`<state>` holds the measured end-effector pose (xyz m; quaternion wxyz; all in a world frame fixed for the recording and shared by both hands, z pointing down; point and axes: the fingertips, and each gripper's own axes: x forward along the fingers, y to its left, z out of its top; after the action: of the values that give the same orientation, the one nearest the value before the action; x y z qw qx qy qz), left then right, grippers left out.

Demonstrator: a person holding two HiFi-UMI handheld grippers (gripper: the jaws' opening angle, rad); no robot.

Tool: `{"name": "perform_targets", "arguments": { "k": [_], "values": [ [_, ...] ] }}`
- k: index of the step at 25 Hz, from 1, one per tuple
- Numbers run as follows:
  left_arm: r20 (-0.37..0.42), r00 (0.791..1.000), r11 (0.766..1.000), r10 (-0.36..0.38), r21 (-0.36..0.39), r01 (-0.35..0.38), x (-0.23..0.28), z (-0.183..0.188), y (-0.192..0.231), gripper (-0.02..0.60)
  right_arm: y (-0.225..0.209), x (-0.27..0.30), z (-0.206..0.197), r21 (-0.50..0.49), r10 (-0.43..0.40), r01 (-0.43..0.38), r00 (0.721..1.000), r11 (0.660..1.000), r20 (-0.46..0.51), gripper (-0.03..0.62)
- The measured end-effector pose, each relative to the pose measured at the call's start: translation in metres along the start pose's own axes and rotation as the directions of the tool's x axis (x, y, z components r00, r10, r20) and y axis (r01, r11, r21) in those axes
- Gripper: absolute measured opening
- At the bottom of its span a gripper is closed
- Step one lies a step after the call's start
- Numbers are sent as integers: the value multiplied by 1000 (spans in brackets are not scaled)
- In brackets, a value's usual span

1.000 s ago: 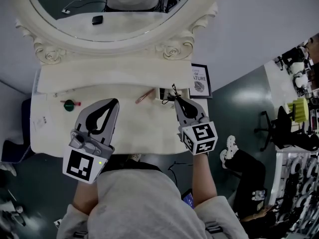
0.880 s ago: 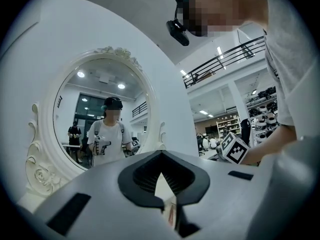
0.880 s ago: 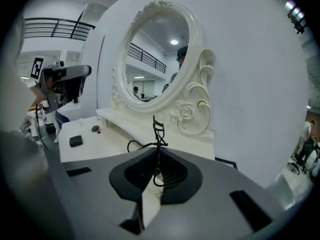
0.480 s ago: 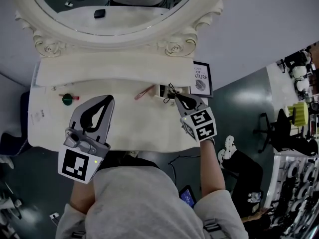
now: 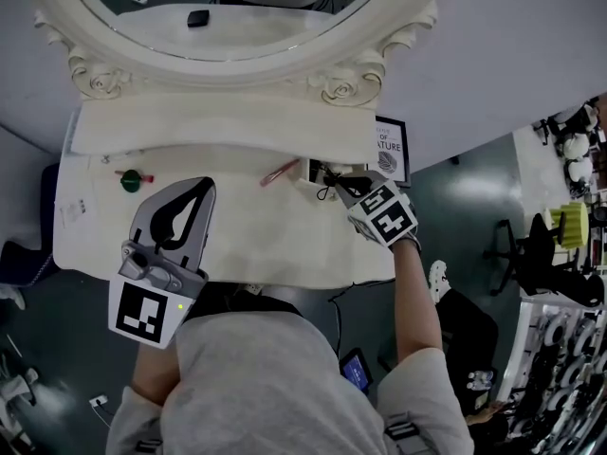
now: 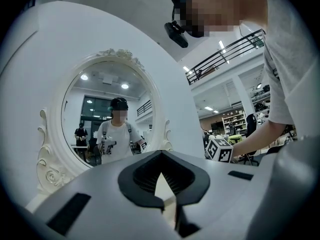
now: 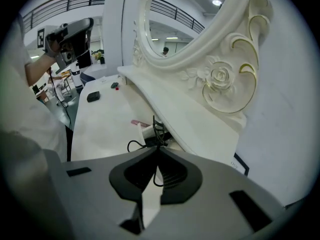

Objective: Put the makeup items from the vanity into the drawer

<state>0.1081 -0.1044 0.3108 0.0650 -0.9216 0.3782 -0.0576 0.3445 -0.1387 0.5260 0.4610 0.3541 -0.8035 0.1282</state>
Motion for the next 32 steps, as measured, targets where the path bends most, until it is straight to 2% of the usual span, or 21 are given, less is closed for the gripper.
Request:
{"name": "perform_targets", "arguments": {
  "k": [8, 16, 27, 32],
  "values": [
    [-9, 1000, 1000, 26, 12, -25, -5, -2, 4, 11, -5, 14, -3, -28, 66, -70, 991, 997, -121, 29],
    [-16, 999, 999, 45, 22, -45, -9, -3, 8, 11, -15, 26, -1, -3, 72, -74, 981, 997, -179, 29],
    [-19, 998, 998, 54, 25, -53, -11, -3, 9, 11, -12, 32, -1, -94, 19, -43, 970, 995, -241, 29],
    [-17, 998, 998, 55, 18, -55, -11, -4, 8, 11, -11, 36, -1, -176, -31, -21, 958, 984, -286, 29]
  ]
}}
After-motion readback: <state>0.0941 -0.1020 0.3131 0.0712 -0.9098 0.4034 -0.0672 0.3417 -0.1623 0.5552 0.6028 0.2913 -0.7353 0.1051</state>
